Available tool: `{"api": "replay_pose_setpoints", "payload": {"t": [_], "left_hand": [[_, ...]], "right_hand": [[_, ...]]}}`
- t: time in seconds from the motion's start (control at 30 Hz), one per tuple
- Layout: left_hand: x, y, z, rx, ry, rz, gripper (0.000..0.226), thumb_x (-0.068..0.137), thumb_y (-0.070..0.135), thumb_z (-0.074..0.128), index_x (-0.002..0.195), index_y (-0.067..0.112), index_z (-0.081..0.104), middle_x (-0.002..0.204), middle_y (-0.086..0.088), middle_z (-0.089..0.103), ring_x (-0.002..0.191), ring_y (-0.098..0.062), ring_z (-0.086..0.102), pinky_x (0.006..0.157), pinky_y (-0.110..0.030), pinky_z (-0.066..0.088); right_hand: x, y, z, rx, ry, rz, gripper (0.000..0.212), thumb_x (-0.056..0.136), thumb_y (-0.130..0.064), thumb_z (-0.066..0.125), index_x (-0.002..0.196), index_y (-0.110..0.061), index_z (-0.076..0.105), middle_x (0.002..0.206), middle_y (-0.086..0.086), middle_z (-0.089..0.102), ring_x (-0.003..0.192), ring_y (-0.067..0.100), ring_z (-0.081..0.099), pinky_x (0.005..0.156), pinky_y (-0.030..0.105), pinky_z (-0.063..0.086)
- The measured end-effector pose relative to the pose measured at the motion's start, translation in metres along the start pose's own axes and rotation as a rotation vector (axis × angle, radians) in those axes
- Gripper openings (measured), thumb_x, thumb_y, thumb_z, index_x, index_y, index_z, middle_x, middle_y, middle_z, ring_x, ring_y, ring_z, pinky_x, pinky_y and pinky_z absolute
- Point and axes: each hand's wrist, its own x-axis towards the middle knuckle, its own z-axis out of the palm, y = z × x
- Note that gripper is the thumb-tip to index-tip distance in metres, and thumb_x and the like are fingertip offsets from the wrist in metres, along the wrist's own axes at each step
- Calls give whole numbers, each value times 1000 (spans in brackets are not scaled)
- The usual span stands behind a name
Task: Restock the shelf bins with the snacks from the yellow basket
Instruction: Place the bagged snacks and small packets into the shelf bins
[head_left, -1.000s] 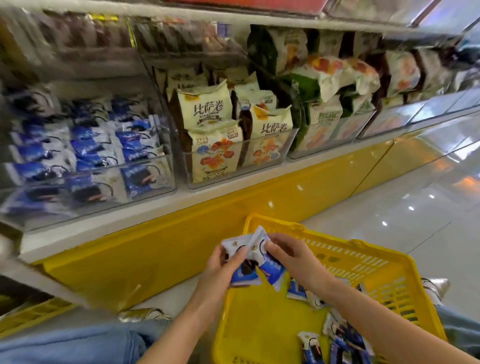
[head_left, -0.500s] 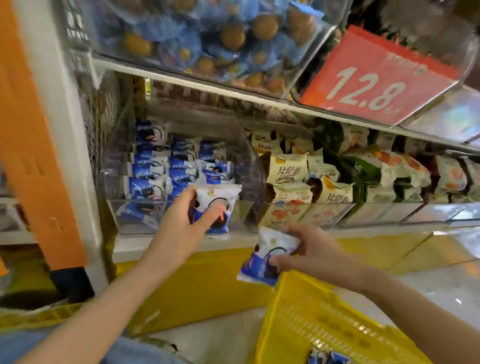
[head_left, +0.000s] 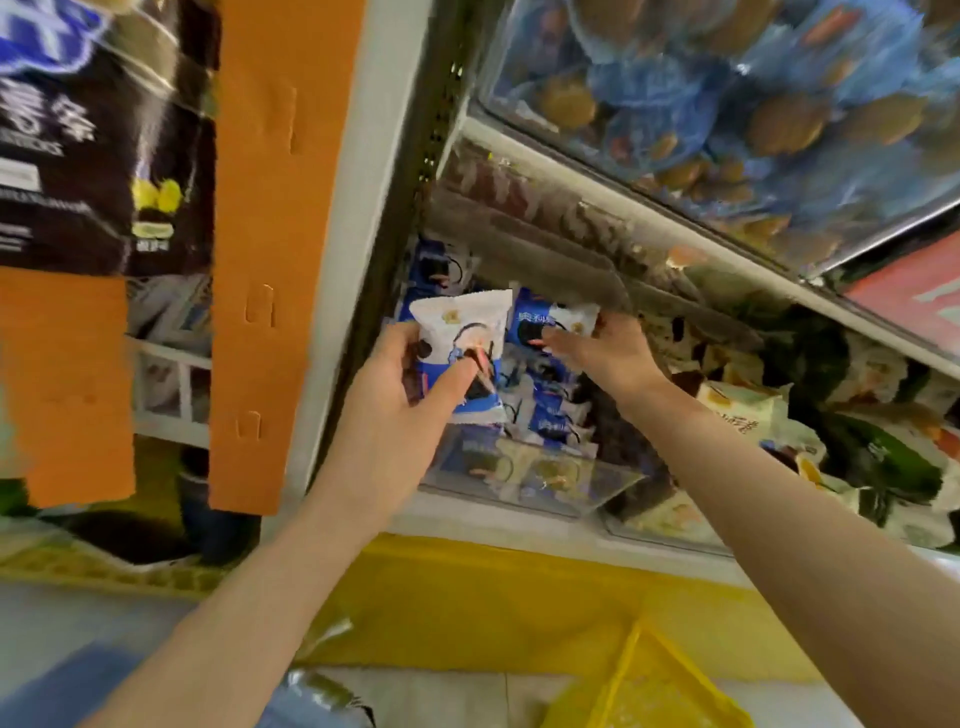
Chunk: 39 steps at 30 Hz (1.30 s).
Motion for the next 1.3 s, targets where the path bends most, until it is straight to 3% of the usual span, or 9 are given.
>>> {"api": "replay_pose_setpoints", "payload": {"t": [0.3,0.4,0.53,0.7,0.8,0.87,0.97,1.17,1.3], "left_hand": [[15,-2,-1,-125,-12,-28,24,87,20,59,102,35,47,108,14,60,97,8,59,75,-4,45],[22,-1,2,-99,-24,-20,26,87,21,58,107,34,48,111,15,61,102,5,58,87,-12,47],[27,0,5,-103,-30,-23,27,87,22,57,112,30,48,116,11,61,106,0,57,94,-22,46],[28,1,9,-102,-7,-21,24,86,22,58,98,40,47,109,17,60,105,1,57,92,-21,45],[31,1,12,-86,18,-33,25,87,22,58,108,32,49,111,13,61,104,0,57,89,-16,47],[33,1,12,-82,9,-37,26,88,22,58,112,29,50,111,13,61,103,0,57,89,-15,47],[34,0,13,-86,-20,-54,29,88,21,57,116,28,50,112,12,61,101,1,58,86,-16,48],[33,2,8,-41,-151,-31,36,87,15,58,95,49,48,99,25,61,90,14,57,67,-3,46],[30,2,7,-27,-157,-10,39,82,22,65,115,38,51,102,20,65,92,8,61,73,-5,48]], "right_hand": [[67,-5,42,-272,130,-24,32,88,-24,63,111,-3,55,113,16,61,112,30,55,92,35,43],[79,-9,52,-242,111,-27,14,90,-18,57,86,-5,59,93,15,63,95,28,57,85,36,44],[89,-12,61,-241,49,-59,40,94,-3,45,59,-18,32,62,0,37,58,7,35,60,23,28],[96,-13,68,-282,96,-64,42,97,-8,43,60,-21,28,77,-2,44,70,9,40,79,29,37],[100,-11,65,-297,116,-58,35,92,-8,52,62,-18,36,71,-2,46,75,17,46,74,22,43],[100,-10,62,-225,123,-55,7,90,-9,54,84,-7,53,93,14,60,93,28,55,80,27,44],[89,-11,55,-117,135,-31,35,90,-17,53,117,4,47,120,20,56,109,31,55,91,34,46],[0,-24,30,303,-122,-139,26,99,-31,39,101,-12,57,99,4,68,83,12,65,75,20,55],[-56,-27,13,415,-312,-236,12,96,-27,46,95,-24,57,81,-17,71,78,-2,66,63,9,50]]}}
